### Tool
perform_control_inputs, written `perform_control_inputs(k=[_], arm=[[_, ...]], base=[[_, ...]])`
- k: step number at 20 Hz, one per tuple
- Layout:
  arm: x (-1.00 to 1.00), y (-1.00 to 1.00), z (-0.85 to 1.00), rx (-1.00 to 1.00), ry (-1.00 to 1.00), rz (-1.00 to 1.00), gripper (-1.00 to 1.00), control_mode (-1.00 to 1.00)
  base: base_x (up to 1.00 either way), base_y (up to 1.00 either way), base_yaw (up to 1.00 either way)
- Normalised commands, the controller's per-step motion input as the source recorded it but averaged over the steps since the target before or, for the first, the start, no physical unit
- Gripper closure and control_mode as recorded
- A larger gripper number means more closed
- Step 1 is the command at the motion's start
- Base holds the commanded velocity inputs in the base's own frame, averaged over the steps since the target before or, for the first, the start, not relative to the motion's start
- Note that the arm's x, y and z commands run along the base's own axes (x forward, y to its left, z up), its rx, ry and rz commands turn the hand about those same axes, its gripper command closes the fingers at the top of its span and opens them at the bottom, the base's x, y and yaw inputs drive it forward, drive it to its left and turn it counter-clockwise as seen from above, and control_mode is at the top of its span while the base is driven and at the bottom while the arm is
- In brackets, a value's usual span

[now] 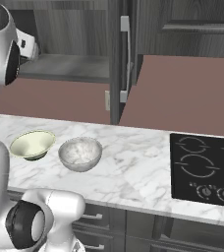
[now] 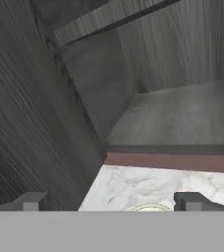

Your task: Open the cabinet. Pick the bowls from the counter and place them in the cabinet. Then close the cabinet.

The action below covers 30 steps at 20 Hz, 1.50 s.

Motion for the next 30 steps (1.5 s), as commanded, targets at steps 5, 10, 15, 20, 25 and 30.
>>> perform_control_inputs(k=[5, 10, 15, 20, 25, 30], arm=[[-0.82, -0.76, -0.58, -0.03, 0.00, -0.31, -1.00, -1.00], [-0.98, -0.61, -0.95, -0.01, -0.09, -0.33, -1.00, -1.00], [-0.41, -0.80, -0.28, 0.01, 0.11, -0.30, -1.00, -1.00], [-0.01, -0.29, -0.47, 0.02, 0.45, -0.21, -1.00, -1.00], [0.03, 0.00, -0.49, 0.00, 0.37, 0.00, -1.00, -1.00], [0.00, -0.15, -0.42, 0.00, 0.30, 0.00, -1.00, -1.00]], base=[[0.00, 0.00, 0.00], [0.00, 0.00, 0.00], [0.00, 0.00, 0.00], [0.00, 0.00, 0.00], [0.00, 0.00, 0.00], [0.00, 0.00, 0.00]])
